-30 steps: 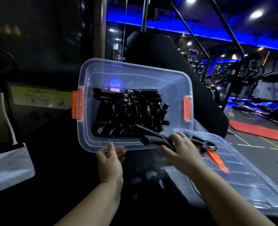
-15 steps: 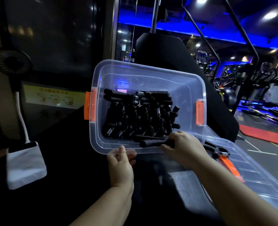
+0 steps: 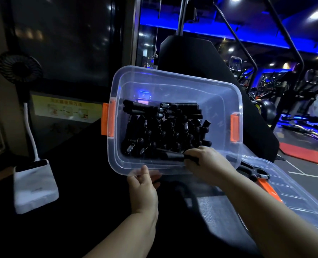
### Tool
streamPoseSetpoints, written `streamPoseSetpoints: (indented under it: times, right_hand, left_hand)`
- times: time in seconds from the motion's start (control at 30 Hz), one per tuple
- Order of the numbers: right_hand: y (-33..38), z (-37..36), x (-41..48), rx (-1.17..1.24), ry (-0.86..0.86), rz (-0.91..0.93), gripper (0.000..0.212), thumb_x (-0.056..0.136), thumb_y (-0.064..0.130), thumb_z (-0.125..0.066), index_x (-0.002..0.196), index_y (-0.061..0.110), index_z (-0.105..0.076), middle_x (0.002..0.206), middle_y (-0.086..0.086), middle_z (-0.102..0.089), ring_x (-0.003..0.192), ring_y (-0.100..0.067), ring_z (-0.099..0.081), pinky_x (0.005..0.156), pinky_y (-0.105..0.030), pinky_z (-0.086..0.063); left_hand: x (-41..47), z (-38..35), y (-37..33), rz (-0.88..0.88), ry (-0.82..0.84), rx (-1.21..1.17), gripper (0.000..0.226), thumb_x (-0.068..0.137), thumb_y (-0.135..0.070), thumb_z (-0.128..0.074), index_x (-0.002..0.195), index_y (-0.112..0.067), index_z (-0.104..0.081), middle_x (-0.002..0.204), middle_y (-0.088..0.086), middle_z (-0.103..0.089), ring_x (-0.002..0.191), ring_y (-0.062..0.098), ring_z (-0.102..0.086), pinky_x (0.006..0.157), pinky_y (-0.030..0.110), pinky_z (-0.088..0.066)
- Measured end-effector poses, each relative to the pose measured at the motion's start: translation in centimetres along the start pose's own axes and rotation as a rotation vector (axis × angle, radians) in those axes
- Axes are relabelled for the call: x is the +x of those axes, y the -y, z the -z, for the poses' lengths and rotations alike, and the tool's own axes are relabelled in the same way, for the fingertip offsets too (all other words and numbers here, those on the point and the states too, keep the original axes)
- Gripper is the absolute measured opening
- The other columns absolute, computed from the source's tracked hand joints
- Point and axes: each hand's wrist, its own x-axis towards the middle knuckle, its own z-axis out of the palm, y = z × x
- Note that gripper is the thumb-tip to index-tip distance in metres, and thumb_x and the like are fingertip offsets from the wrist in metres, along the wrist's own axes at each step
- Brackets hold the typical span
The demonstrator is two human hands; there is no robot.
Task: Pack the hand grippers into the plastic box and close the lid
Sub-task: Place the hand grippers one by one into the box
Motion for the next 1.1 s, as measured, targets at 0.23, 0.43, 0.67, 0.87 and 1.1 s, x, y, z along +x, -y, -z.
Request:
streamPoseSetpoints:
  times: [0.23, 0.43, 0.67, 0.87, 1.1]
  right_hand:
    - [1.8, 1.5, 2.3, 0.017, -0.262, 0.057, 0.028, 0.090, 0.040, -0.057, 0.116, 0.034, -0.063, 0.104, -0.002, -0.060, 0.108, -0.031, -0.050, 0.080, -0.040, -0.049]
    - [4.3, 2.9, 6.3, -0.029, -0.331, 0.104, 0.031, 0.091, 0.042, -0.054, 0.120, 0.033, -0.062, 0.111, -0.004, -0.061, 0.112, -0.033, -0.048, 0.088, -0.042, -0.045]
    - [7.3, 3.6, 10.8, -0.068, -0.357, 0.106, 0.033, 0.094, 0.041, -0.049, 0.122, 0.029, -0.061, 0.113, -0.007, -0.059, 0.114, -0.034, -0.046, 0.087, -0.041, -0.040]
    - [8.3, 2.2, 14.7, -0.024, -0.287, 0.037, 0.032, 0.094, 0.042, -0.046, 0.120, 0.030, -0.060, 0.114, -0.006, -0.057, 0.117, -0.029, -0.043, 0.093, -0.038, -0.037]
    - [7.9, 0.8, 17.3, 0.072, -0.252, -0.020, 0.031, 0.093, 0.038, -0.052, 0.119, 0.022, -0.058, 0.119, -0.009, -0.058, 0.119, -0.030, -0.044, 0.098, -0.039, -0.039]
  left_hand:
    - [0.2, 0.0, 0.1, 0.015, 0.020, -0.063, 0.010, 0.101, -0.023, -0.041, 0.091, -0.020, -0.042, 0.077, 0.007, -0.067, 0.074, 0.020, -0.064, 0.065, 0.027, -0.045]
    - [0.0, 0.1, 0.3, -0.005, 0.038, -0.088, 0.010, 0.101, -0.025, -0.041, 0.093, -0.019, -0.043, 0.075, 0.005, -0.067, 0.070, 0.013, -0.064, 0.065, 0.025, -0.046]
    - [0.4, 0.2, 1.0, -0.085, 0.032, -0.036, 0.013, 0.100, -0.023, -0.041, 0.092, -0.014, -0.046, 0.078, 0.008, -0.069, 0.067, 0.009, -0.067, 0.058, 0.021, -0.048]
    - [0.5, 0.2, 1.1, -0.086, 0.026, -0.044, 0.011, 0.099, -0.018, -0.043, 0.092, -0.012, -0.047, 0.075, 0.010, -0.069, 0.066, 0.011, -0.066, 0.056, 0.019, -0.048]
    - [0.5, 0.1, 1.0, -0.089, 0.022, -0.046, 0.008, 0.099, -0.017, -0.043, 0.093, -0.013, -0.046, 0.077, 0.011, -0.069, 0.069, 0.015, -0.067, 0.057, 0.021, -0.049]
